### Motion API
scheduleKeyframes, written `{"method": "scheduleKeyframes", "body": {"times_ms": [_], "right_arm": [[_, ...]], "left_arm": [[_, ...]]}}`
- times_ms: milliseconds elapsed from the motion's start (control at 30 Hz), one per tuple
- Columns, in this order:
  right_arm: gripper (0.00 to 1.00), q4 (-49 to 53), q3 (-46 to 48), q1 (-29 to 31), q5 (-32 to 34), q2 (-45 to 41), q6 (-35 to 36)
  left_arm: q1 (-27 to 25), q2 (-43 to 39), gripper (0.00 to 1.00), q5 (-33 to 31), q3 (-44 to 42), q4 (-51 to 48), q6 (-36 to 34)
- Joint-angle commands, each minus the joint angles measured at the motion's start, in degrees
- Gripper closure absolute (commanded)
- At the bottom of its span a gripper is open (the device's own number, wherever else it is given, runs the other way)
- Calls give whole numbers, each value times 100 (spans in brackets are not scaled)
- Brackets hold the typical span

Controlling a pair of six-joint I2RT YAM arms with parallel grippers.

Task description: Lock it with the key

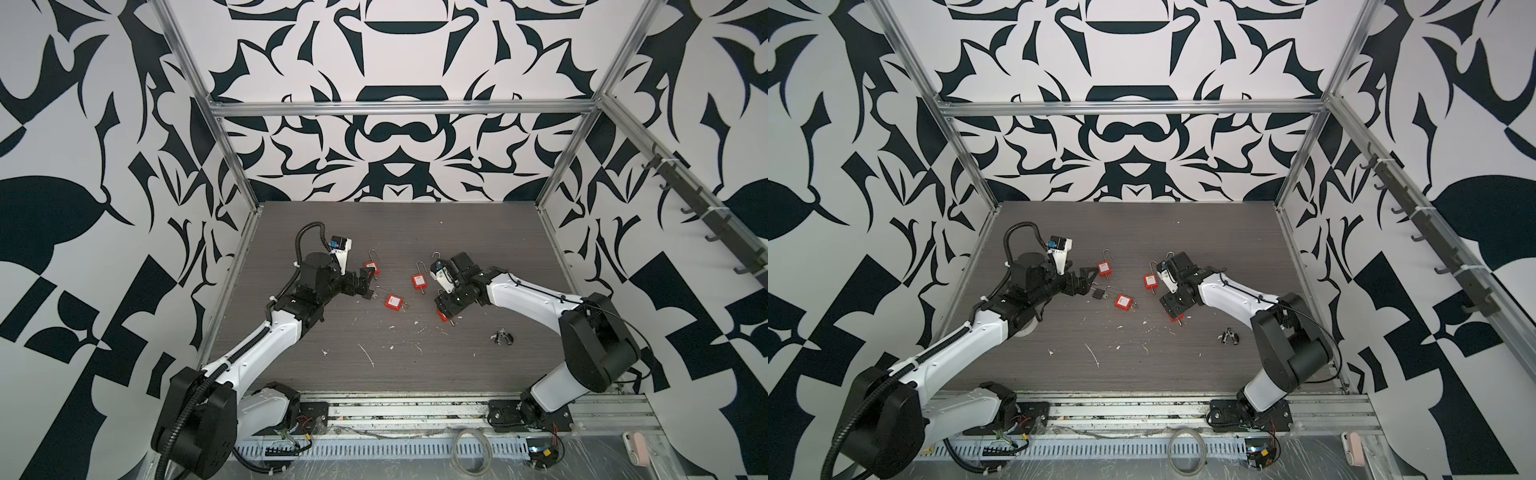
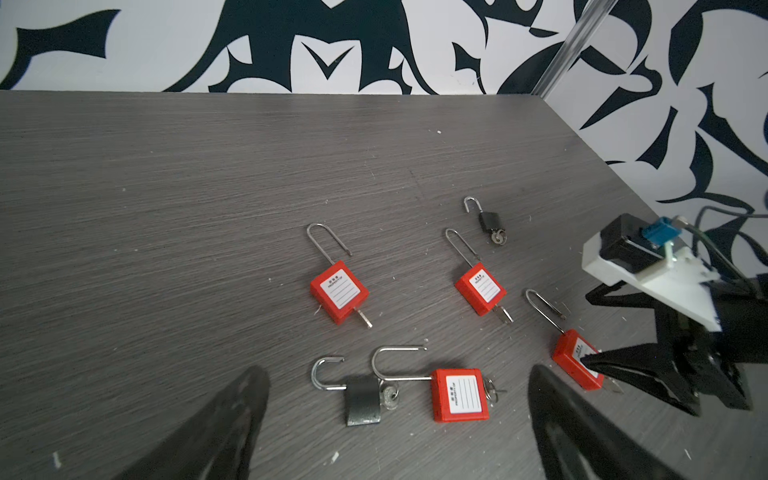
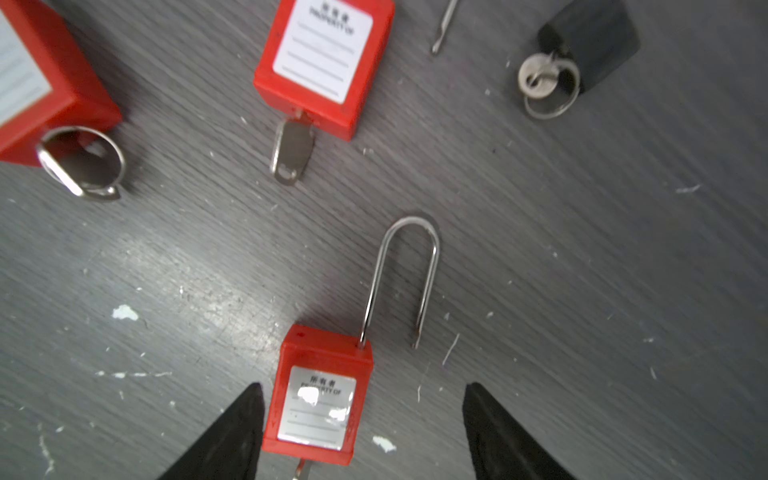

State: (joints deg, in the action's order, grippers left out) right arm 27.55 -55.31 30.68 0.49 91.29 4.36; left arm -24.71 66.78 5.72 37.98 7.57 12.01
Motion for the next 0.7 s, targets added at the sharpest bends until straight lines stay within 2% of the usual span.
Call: {"method": "scheduleKeyframes", "body": {"times_ms": [0, 233, 367, 667], "right_arm": [[23, 426, -279, 126, 83, 2, -427], [25, 383, -259, 333, 277, 116, -916], [30, 516, -308, 351, 470, 256, -1218], [37, 580, -337, 398, 542, 407, -1393]], "left_arm": [[-15, -32, 1, -119, 58, -169, 80], [-25, 28, 1, -105, 74, -195, 50], [-25, 52, 1, -86, 101, -221, 60], [-31, 5, 1, -145, 17, -262, 84]]}}
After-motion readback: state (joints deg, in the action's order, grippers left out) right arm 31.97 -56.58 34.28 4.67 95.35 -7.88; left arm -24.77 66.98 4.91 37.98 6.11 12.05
